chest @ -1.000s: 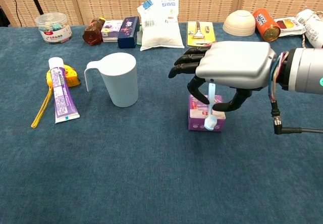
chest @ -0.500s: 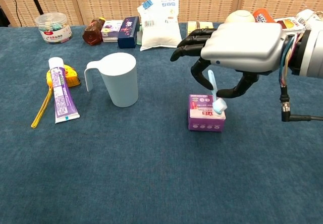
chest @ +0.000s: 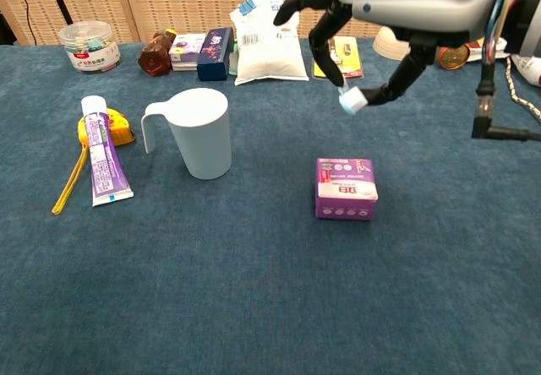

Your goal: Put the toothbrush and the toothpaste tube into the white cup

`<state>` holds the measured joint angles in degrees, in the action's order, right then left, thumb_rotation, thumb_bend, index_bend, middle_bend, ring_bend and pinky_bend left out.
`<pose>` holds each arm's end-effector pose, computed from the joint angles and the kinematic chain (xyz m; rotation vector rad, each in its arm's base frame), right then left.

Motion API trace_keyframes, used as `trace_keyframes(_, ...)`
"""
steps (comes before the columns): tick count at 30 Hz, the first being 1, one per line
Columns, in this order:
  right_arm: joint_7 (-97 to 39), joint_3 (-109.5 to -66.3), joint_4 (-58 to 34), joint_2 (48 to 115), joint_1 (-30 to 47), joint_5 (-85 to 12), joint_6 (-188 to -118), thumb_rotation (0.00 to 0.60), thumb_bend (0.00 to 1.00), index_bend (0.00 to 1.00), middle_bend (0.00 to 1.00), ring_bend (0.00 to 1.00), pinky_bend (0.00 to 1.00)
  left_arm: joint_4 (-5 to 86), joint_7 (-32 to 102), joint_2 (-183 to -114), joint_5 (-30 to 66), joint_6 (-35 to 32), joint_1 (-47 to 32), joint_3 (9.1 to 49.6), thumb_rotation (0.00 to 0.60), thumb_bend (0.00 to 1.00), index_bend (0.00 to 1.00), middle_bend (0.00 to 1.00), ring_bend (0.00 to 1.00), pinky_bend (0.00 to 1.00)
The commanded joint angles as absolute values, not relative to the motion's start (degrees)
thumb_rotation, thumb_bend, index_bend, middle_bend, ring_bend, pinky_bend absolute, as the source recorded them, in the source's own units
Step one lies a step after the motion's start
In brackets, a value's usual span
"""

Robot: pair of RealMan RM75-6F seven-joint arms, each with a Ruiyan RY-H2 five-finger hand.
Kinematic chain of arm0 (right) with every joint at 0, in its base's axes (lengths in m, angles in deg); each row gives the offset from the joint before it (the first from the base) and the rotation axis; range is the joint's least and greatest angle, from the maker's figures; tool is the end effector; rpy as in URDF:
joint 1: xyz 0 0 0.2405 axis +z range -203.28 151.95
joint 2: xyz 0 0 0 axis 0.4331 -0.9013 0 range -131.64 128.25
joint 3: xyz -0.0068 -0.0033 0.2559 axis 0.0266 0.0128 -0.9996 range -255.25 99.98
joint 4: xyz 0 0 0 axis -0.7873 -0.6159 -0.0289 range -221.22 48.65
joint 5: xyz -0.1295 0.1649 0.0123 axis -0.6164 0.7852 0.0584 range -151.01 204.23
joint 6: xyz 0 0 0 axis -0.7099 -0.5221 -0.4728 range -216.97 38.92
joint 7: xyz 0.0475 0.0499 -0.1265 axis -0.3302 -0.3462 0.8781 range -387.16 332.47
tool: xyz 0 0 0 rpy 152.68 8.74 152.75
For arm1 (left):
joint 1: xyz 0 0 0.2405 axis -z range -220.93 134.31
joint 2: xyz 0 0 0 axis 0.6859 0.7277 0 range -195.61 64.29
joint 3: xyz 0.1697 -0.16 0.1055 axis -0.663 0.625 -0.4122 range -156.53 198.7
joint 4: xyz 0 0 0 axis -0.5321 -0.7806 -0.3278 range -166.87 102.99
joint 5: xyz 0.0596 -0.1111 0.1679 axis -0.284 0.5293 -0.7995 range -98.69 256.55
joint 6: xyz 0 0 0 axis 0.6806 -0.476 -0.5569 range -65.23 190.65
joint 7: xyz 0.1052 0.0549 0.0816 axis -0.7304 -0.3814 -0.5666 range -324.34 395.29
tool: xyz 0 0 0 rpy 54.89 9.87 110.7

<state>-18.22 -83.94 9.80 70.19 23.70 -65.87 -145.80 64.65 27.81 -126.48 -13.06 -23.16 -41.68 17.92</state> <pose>-0.0765 -0.3214 0.0507 2.2391 -0.4114 1.1662 -0.3034 0.1399 0.1533 -1.5303 -0.8718 -0.7743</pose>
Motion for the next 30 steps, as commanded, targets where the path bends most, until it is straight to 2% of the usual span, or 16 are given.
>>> trace_keyframes(1,-20.8,-87.0,13.2,68.5,24.2,-61.7,-145.3,0.6,0.37,0.63,0.11,0.03,0.05,64.6,28.1,-126.4,-13.2,-23.3,-41.8,17.8,0.6,0.0,0.0,0.0,0.0,0.0)
trace_keyframes(8,-21.6,-91.6,17.1,68.2,26.7,-54.7,-142.2,0.6,0.37,0.63,0.11,0.03,0.05,64.6,28.6,-126.2,-13.6,-23.5,-41.8,17.7,0.6,0.0,0.0,0.0,0.0,0.0)
trace_keyframes(16,-18.2,-95.3,19.5,71.5,30.6,-46.0,-139.2,0.6,0.37,0.63,0.12,0.04,0.05,64.8,29.3,-126.1,-13.8,-23.4,-41.7,17.7,0.6,0.01,0.0,0.0,0.0,0.0)
trace_keyframes(30,-9.9,-98.1,17.3,81.0,38.5,-30.3,-138.0,0.6,0.37,0.63,0.12,0.04,0.05,64.3,30.9,-125.4,-14.2,-22.5,-41.2,17.4,0.6,0.01,0.0,0.0,0.0,0.0)
